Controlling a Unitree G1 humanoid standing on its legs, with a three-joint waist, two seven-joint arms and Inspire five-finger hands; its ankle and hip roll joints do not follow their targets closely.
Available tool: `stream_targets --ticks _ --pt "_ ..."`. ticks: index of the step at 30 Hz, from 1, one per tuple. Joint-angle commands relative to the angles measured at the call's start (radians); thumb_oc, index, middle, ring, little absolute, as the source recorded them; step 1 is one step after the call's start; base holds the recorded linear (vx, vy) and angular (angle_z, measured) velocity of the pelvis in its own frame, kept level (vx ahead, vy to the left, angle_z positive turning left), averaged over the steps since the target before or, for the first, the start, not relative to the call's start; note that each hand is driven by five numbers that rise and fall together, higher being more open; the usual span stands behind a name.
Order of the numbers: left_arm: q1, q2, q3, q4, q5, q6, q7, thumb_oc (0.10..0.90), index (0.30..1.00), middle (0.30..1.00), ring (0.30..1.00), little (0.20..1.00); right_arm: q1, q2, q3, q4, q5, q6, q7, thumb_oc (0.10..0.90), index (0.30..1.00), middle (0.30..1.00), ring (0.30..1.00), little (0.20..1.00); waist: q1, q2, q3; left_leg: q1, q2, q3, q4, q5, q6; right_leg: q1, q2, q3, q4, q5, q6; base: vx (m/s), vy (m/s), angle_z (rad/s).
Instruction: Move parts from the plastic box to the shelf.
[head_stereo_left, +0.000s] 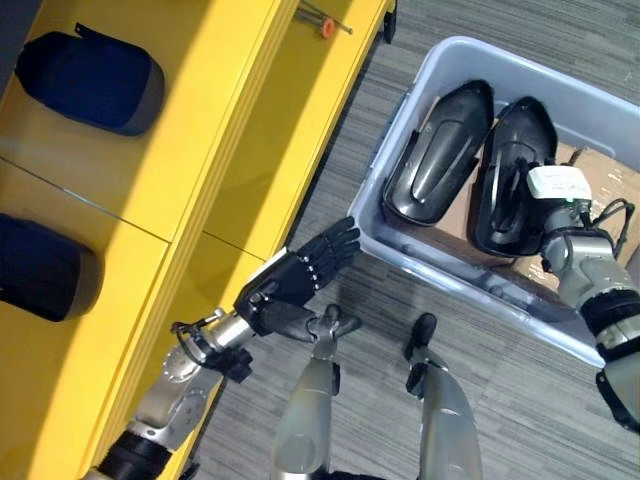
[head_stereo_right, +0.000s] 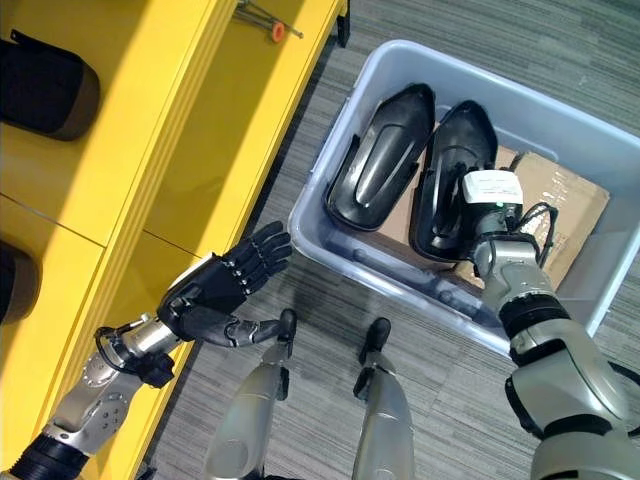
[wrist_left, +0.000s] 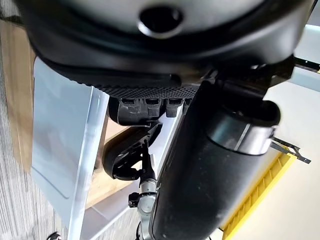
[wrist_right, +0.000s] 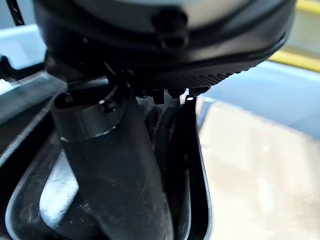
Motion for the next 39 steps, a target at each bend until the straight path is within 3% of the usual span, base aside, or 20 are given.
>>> stream_targets --ticks 1,4,7,14,15,22,27,31,39 --pt "0.007 -0.001 0.015 -0.141 -0.055 -0.072 -0.019 0.900 1.000 1.000 1.000 1.000 -0.021 -0.093 0.024 0.061 -0.079 0.199 -0.187 0.900 1.000 1.000 1.000 1.000 -0.022 0.037 -0.013 0.012 -0.033 0.086 -0.005 -0.056 0.049 0.085 0.053 0.013 0.068 -0.186 0.011 -0.04 0.044 -0.07" --pt "0.015 -0.008 0.016 -0.144 -0.053 -0.077 -0.035 0.900 1.000 1.000 1.000 1.000 -0.003 -0.098 -0.003 0.046 -0.096 0.221 -0.228 0.900 1.000 1.000 1.000 1.000 -0.029 0.037 -0.013 0.031 -0.034 0.090 -0.018 -0.057 0.048 0.103 0.053 0.019 0.044 -0.177 0.015 -0.02 0.027 -0.09" --pt "0.024 -0.010 0.020 -0.157 -0.057 -0.073 -0.051 0.900 1.000 1.000 1.000 1.000 0.011 -0.107 -0.023 0.015 -0.070 0.202 -0.258 0.900 1.000 1.000 1.000 1.000 -0.038 0.036 -0.013 0.055 -0.031 0.094 -0.032 -0.055 0.046 0.128 0.055 0.030 0.010 -0.164 0.018 -0.02 0.047 -0.04" --pt "0.044 -0.012 0.037 -0.179 -0.067 -0.068 -0.041 0.900 1.000 1.000 1.000 1.000 0.079 -0.122 -0.083 -0.124 -0.056 0.134 -0.314 0.900 1.000 1.000 1.000 1.000 -0.064 0.024 -0.013 0.098 -0.026 0.106 -0.043 -0.064 0.047 0.167 0.055 0.051 -0.023 -0.152 0.026 0.00 0.045 -0.09" --pt "0.049 -0.017 0.044 -0.187 -0.064 -0.064 -0.032 0.900 1.000 1.000 1.000 1.000 0.118 -0.121 -0.118 -0.204 -0.073 0.082 -0.335 0.900 1.000 1.000 1.000 1.000 -0.076 0.018 -0.013 0.114 -0.024 0.113 -0.047 -0.067 0.048 0.181 0.054 0.059 -0.035 -0.148 0.029 0.00 0.054 -0.13" --pt "0.045 -0.030 0.044 -0.185 -0.060 -0.065 -0.005 0.900 1.000 1.000 1.000 1.000 0.207 -0.109 -0.183 -0.394 -0.091 0.028 -0.334 0.900 1.000 1.000 1.000 1.000 -0.111 0.003 -0.017 0.157 -0.019 0.129 -0.057 -0.078 0.049 0.218 0.057 0.086 -0.069 -0.136 0.035 0.01 0.035 -0.08" --pt "0.043 -0.036 0.033 -0.181 -0.101 -0.050 0.009 0.900 1.000 1.000 1.000 1.000 0.236 -0.110 -0.215 -0.505 -0.189 -0.041 -0.457 0.900 1.000 1.000 1.000 1.000 -0.128 -0.002 -0.033 0.179 -0.016 0.134 -0.066 -0.083 0.050 0.235 0.061 0.101 -0.089 -0.129 0.038 0.01 0.006 -0.02" --pt "0.065 -0.049 0.047 -0.183 -0.096 -0.056 -0.001 0.900 1.000 1.000 1.000 1.000 0.324 -0.102 -0.272 -0.632 -0.188 -0.109 -0.412 0.900 1.000 1.000 1.000 1.000 -0.151 -0.010 -0.048 0.197 -0.012 0.149 -0.075 -0.089 0.047 0.246 0.064 0.115 -0.108 -0.123 0.042 0.01 0.016 -0.15" --pt "0.082 -0.045 0.062 -0.179 -0.112 -0.075 -0.005 0.900 1.000 1.000 1.000 1.000 0.498 -0.096 -0.313 -0.698 -0.166 -0.123 -0.353 0.900 1.000 1.000 1.000 1.000 -0.192 -0.023 -0.051 0.218 -0.003 0.170 -0.093 -0.088 0.048 0.253 0.068 0.139 -0.138 -0.106 0.050 -0.01 -0.005 -0.06"
